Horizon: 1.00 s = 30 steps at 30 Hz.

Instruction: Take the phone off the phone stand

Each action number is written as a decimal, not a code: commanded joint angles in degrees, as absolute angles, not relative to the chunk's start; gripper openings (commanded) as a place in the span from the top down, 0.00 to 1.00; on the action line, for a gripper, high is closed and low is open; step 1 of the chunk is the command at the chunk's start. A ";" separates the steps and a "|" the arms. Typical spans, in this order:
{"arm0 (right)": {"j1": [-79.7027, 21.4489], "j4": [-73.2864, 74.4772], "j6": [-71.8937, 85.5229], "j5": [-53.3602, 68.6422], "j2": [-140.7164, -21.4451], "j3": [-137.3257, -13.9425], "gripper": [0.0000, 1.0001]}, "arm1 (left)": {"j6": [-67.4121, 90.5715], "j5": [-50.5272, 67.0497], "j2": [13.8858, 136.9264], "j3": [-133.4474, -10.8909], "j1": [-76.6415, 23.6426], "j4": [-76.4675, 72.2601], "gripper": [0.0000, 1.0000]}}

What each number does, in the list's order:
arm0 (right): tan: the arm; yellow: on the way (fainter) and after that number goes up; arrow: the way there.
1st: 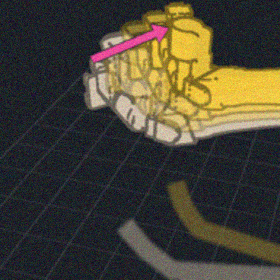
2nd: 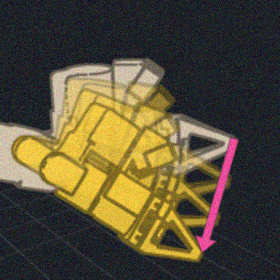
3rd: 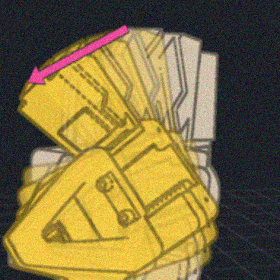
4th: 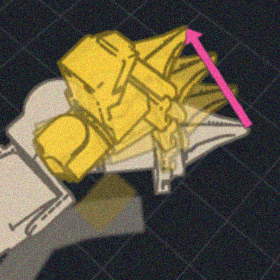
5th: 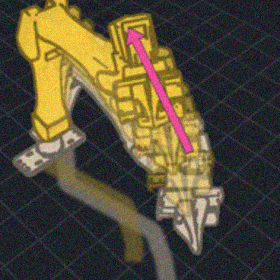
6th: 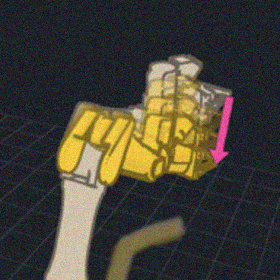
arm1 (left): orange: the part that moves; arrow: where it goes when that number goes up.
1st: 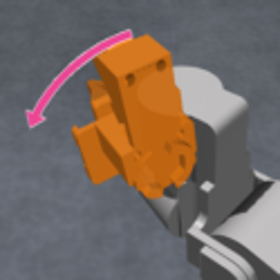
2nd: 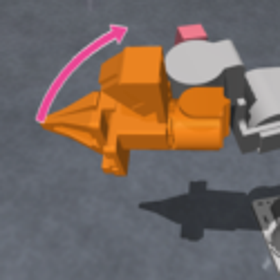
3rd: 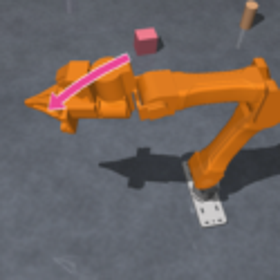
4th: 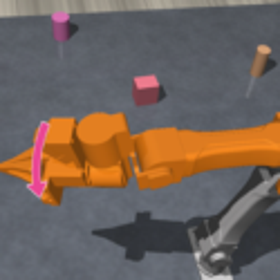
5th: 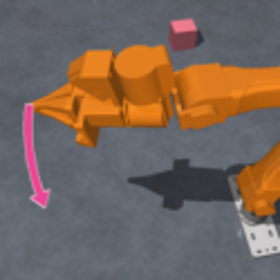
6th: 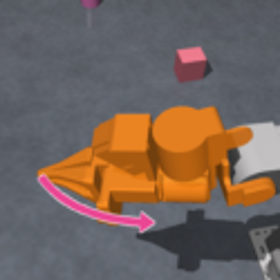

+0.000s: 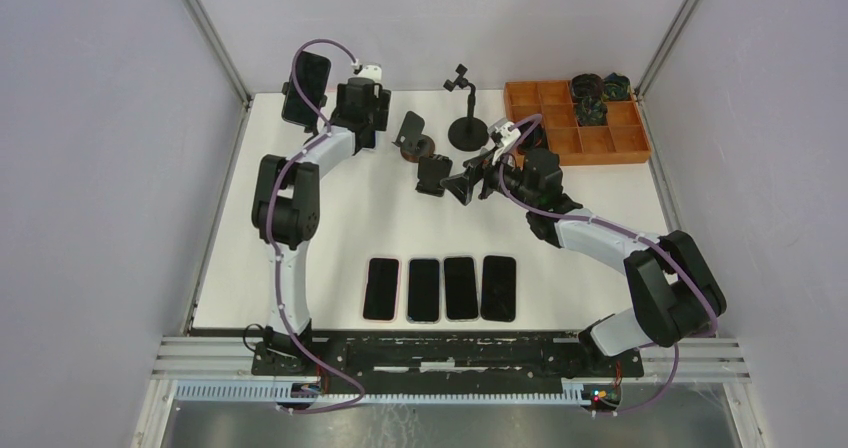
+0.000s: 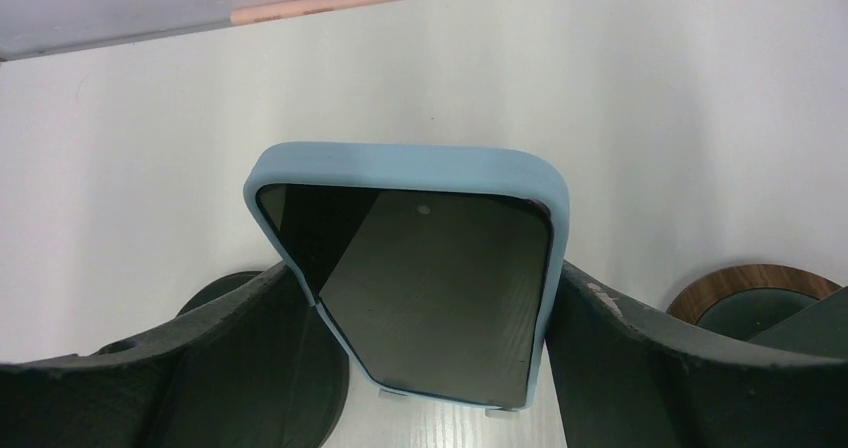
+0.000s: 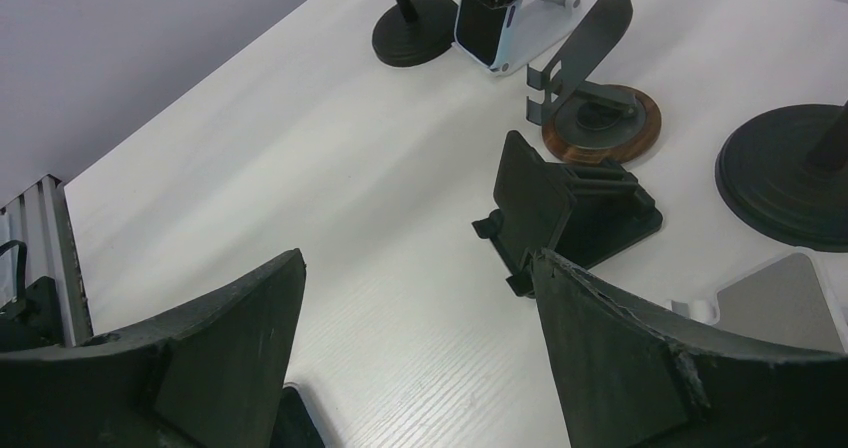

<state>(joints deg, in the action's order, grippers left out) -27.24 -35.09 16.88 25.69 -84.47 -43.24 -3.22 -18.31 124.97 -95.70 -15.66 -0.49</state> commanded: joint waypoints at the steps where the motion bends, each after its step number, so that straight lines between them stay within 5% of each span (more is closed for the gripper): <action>1: -27.01 -37.48 17.88 27.17 -84.39 -43.17 0.10 | -2.06 -14.44 119.86 -94.23 -16.08 -5.27 0.56; 30: -32.89 -38.27 15.13 22.64 -87.90 -52.66 0.07 | 8.84 -3.38 89.93 -90.51 -18.63 22.06 0.63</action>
<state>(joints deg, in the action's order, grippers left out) -30.11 -35.00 17.23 25.06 -88.07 -48.12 3.68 -8.60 97.60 -90.50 -17.85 17.93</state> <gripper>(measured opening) 0.919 0.830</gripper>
